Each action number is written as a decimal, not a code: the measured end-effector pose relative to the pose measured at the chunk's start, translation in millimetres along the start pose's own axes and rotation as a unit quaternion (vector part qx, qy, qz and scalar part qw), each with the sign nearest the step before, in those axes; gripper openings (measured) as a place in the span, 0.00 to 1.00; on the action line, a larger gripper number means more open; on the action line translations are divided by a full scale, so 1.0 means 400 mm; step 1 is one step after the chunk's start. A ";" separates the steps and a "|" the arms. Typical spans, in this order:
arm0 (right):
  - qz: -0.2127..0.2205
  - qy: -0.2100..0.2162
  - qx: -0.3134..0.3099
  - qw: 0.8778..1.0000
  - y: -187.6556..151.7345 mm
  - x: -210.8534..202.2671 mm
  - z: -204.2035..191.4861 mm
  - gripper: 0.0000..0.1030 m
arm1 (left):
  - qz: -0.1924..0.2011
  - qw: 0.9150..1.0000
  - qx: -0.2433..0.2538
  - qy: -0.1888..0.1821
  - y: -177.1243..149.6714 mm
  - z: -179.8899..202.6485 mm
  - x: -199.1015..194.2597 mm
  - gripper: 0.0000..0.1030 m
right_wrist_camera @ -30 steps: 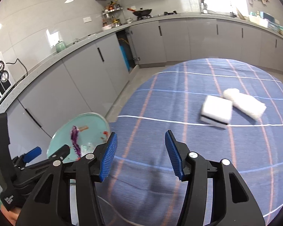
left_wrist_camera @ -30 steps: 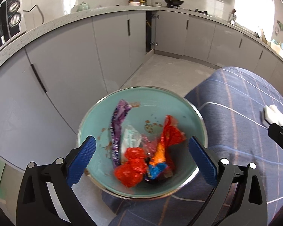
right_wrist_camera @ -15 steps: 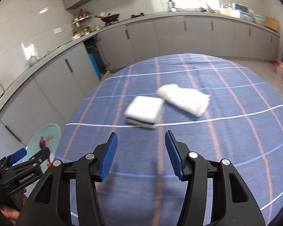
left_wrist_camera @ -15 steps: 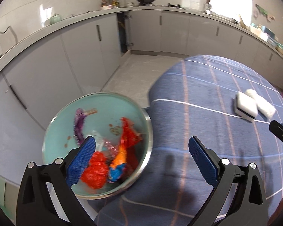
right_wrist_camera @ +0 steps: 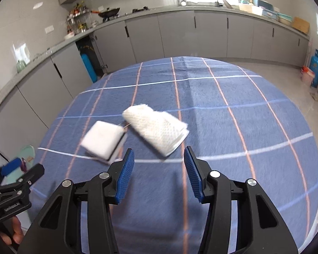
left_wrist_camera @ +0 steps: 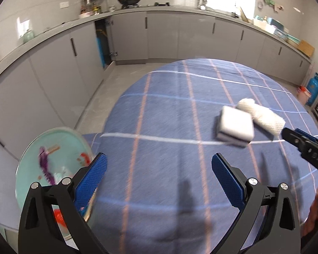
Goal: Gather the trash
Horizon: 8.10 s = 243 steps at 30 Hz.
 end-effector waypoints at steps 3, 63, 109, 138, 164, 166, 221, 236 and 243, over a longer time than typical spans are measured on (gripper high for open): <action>-0.020 0.011 -0.006 1.000 0.030 0.040 0.024 0.47 | 0.005 1.000 0.013 -0.013 0.022 0.051 0.013 0.94; 0.054 0.073 0.010 0.996 -0.080 -0.148 -0.189 0.09 | 0.033 0.999 -0.012 0.006 -0.043 -0.061 -0.107 0.54; -0.016 0.188 -0.130 0.973 -0.173 -0.050 -0.662 0.09 | 0.005 0.984 -0.150 0.100 -0.190 -0.527 -0.131 0.54; -0.022 0.199 -0.127 0.972 -0.139 0.046 -0.760 0.10 | -0.003 0.981 -0.163 0.104 -0.143 -0.599 -0.057 0.54; -0.058 0.176 -0.100 0.978 -0.150 0.149 -0.727 0.10 | -0.055 0.981 -0.157 0.101 -0.155 -0.588 0.084 0.54; -0.063 0.174 -0.103 0.977 -0.153 0.164 -0.736 0.10 | -0.062 0.980 -0.160 0.104 -0.158 -0.596 0.097 0.54; 0.045 0.207 -0.119 0.970 -0.222 -0.084 -0.675 0.90 | 0.021 0.968 -0.176 0.177 -0.274 -0.586 -0.191 0.94; 0.130 0.210 -0.129 0.960 -0.262 -0.285 -0.669 0.94 | 0.130 0.952 -0.193 0.199 -0.332 -0.578 -0.443 0.95; 0.192 0.207 -0.121 0.952 -0.255 -0.385 -0.659 0.95 | 0.169 0.948 -0.182 0.200 -0.338 -0.558 -0.524 0.95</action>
Point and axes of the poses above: each gripper's, at about its wrist camera, not at the fingertips, and x roughly the way its jaws point, z to its right, y to its top, the point moved 2 cm from there along x, roughly the way its jaws point, and after that the axes turned 11 degrees about y, right-handed, at the moved point
